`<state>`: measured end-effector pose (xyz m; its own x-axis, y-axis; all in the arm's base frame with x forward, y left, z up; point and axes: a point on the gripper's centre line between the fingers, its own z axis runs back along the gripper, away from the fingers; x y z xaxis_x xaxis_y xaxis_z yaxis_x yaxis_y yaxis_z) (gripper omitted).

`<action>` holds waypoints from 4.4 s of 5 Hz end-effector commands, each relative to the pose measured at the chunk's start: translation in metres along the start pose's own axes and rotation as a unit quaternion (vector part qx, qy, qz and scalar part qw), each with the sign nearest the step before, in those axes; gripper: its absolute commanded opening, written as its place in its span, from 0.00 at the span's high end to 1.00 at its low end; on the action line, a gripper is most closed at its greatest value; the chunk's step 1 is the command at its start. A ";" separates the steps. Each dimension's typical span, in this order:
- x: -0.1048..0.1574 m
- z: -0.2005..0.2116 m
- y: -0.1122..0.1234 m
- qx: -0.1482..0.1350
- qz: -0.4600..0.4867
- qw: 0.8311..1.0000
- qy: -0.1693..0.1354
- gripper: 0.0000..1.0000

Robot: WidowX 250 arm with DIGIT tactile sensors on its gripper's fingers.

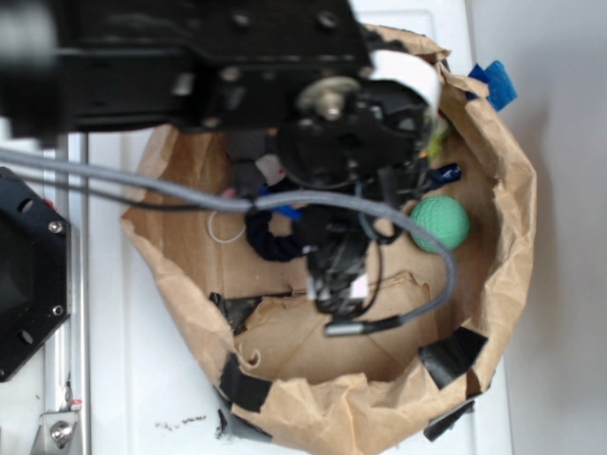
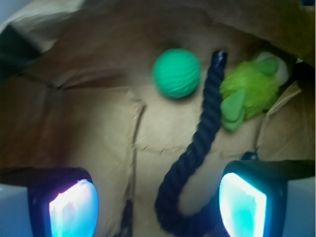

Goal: Grab the green ball.

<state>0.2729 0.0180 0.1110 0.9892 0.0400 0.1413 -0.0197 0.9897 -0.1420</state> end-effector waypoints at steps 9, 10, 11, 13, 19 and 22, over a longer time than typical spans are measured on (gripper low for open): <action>0.065 -0.032 0.011 0.023 -0.051 0.994 -0.096 0.00; 0.063 -0.041 0.010 0.020 -0.059 0.994 -0.092 0.00; 0.063 -0.049 0.009 0.025 -0.061 0.994 -0.089 0.00; 0.061 -0.081 0.004 0.043 -0.073 0.994 -0.069 0.00; 0.052 -0.027 -0.002 0.014 -0.015 0.997 -0.080 1.00; 0.012 0.069 0.005 0.046 0.072 0.996 0.038 1.00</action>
<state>0.2677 0.0295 0.1551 0.9885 0.1490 -0.0243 -0.1502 0.9866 -0.0633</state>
